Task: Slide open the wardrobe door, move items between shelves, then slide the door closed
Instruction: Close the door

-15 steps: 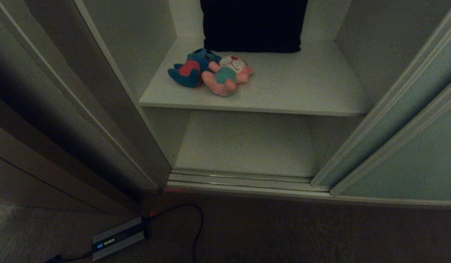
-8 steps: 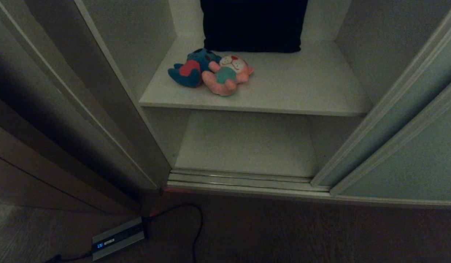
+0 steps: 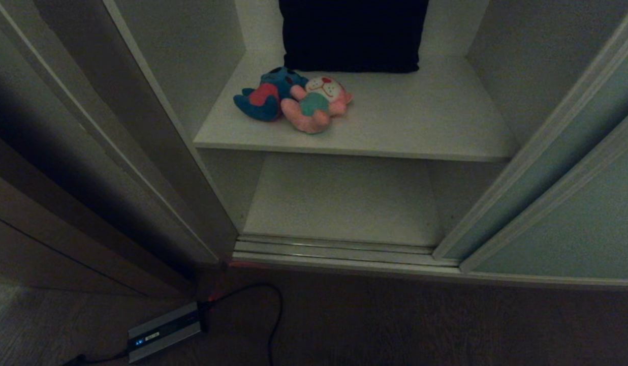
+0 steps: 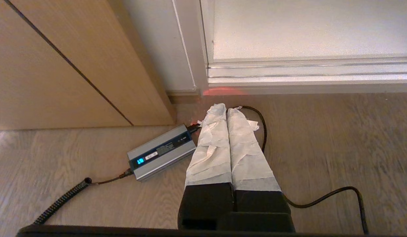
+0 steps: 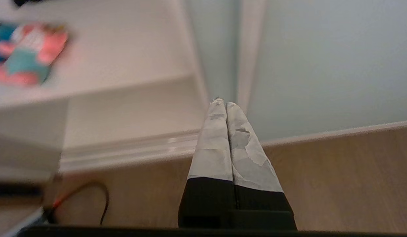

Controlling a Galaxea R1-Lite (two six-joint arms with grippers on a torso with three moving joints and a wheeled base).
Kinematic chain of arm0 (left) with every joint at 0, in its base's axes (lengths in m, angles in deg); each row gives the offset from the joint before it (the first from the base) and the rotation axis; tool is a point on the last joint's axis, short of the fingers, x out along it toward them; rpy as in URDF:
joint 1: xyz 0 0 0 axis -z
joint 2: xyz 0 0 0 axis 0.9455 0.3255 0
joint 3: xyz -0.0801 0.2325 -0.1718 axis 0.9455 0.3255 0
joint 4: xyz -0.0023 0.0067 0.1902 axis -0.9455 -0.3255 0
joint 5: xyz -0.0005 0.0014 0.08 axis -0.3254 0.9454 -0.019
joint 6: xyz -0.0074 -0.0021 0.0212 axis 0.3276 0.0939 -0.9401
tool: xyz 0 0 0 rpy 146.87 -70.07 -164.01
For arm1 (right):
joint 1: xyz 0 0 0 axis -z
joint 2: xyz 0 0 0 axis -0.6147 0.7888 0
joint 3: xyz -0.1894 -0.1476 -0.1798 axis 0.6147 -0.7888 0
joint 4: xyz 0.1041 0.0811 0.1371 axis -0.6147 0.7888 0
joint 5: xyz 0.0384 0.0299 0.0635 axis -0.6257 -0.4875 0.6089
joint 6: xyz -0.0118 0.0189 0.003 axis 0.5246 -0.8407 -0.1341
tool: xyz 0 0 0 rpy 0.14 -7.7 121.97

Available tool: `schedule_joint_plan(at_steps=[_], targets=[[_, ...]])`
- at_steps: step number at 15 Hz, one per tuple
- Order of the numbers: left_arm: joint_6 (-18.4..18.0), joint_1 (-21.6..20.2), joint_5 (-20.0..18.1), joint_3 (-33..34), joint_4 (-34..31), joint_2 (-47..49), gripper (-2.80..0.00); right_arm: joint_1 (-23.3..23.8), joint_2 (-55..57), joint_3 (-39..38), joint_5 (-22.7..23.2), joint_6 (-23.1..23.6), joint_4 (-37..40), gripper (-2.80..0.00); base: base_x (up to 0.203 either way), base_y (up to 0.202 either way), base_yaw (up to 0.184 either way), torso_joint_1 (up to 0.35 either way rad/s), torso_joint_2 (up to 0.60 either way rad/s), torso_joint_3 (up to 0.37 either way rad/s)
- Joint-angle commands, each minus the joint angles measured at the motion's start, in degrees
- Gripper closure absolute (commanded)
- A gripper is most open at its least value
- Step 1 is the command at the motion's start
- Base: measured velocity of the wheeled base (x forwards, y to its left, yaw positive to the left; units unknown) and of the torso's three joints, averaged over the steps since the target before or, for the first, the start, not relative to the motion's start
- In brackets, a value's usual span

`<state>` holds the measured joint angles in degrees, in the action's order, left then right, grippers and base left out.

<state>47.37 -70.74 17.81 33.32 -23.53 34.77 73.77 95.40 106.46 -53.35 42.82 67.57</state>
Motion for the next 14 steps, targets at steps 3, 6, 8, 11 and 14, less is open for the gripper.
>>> schedule_joint_plan(at_steps=[3,6,8,11,14], targets=[[-0.03,0.00,-0.02,-0.02,-0.02,0.16,0.00,4.19,5.57,-0.20,1.89,-0.07,-4.33,0.00,0.000,0.000,0.000,0.000,0.00,0.000],[-0.03,0.00,-0.02,-0.01,-0.02,0.16,0.00,4.25,7.64,-0.16,5.21,-0.26,-4.91,0.00,0.000,0.000,0.000,0.000,0.00,0.000],[-0.09,0.00,-0.02,0.01,0.00,0.16,0.00,4.29,9.15,-0.16,7.86,-0.32,-5.20,0.00,0.000,0.000,0.000,0.000,0.00,0.000],[-0.05,0.00,-0.02,0.01,-0.02,0.16,0.00,4.32,11.38,-0.22,9.18,-3.66,-6.36,0.00,0.000,0.000,0.000,0.000,0.00,0.000],[-0.03,0.00,-0.02,-0.02,-0.02,0.16,0.00,4.41,13.87,-1.28,9.51,-6.16,-13.28,0.00,0.000,0.000,0.000,0.000,0.00,0.000]])
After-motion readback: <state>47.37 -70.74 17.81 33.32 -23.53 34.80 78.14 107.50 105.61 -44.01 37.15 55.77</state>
